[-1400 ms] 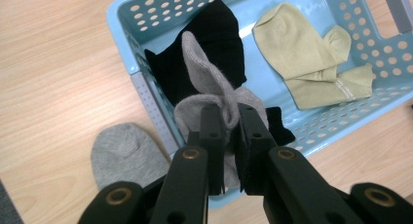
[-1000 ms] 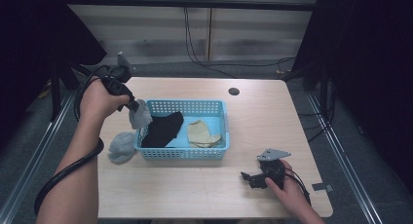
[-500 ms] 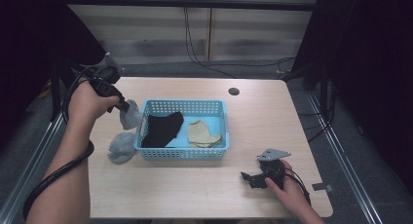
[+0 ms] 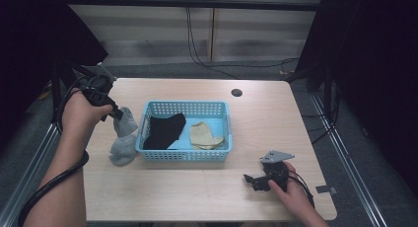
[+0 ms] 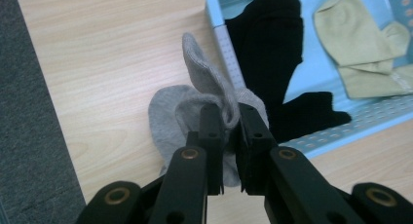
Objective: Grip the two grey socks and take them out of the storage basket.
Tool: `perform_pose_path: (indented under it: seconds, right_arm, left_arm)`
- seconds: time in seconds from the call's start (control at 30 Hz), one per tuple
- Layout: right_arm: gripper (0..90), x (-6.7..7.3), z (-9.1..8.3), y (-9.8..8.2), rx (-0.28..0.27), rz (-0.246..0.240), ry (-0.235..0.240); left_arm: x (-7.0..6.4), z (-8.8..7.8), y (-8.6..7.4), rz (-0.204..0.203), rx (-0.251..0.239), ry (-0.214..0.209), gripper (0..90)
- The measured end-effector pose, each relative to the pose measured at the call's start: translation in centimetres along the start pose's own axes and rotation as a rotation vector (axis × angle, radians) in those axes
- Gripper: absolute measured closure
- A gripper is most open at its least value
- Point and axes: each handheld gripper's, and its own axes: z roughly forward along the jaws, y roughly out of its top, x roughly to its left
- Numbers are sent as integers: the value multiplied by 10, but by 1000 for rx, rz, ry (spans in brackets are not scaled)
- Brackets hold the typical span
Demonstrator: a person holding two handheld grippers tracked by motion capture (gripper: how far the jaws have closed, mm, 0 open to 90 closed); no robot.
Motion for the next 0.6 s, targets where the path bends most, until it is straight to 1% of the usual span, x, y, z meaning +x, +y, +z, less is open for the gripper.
perform_pose_path:
  seconds: [0.07,0.1,0.17,0.2,0.27,0.33,0.47,0.5,0.53,0.57,0.6]
  right_arm:
    - [94,0,0,0,-3,1,0]
    - [94,0,0,0,-3,1,0]
    - [94,0,1,0,-7,-5,0]
    - [94,0,0,0,-3,0,-1]
    - [94,0,0,0,-3,1,0]
    - [94,0,0,0,-3,0,0]
    - [94,0,0,0,-3,0,0]
    - [94,0,0,0,-3,0,0]
    - [94,0,0,0,-3,0,-1]
    - [94,0,0,0,-3,0,-1]
    - [94,0,0,0,-1,0,-1]
  left_arm:
    - [4,4,-3,-10,-7,5,823]
    - [4,4,-3,-10,-7,5,823]
    - [8,8,-6,-14,2,8,823]
    - [10,11,-7,-20,0,8,822]
    - [13,14,-9,-11,1,14,819]
    - [16,20,-12,-13,7,14,819]
    - [18,31,-17,-28,6,9,815]
    - [18,31,-17,-28,6,9,814]
    - [19,36,-19,-35,1,1,814]
    - [19,36,-19,-35,1,1,814]
    - [20,41,-21,-35,5,2,810]
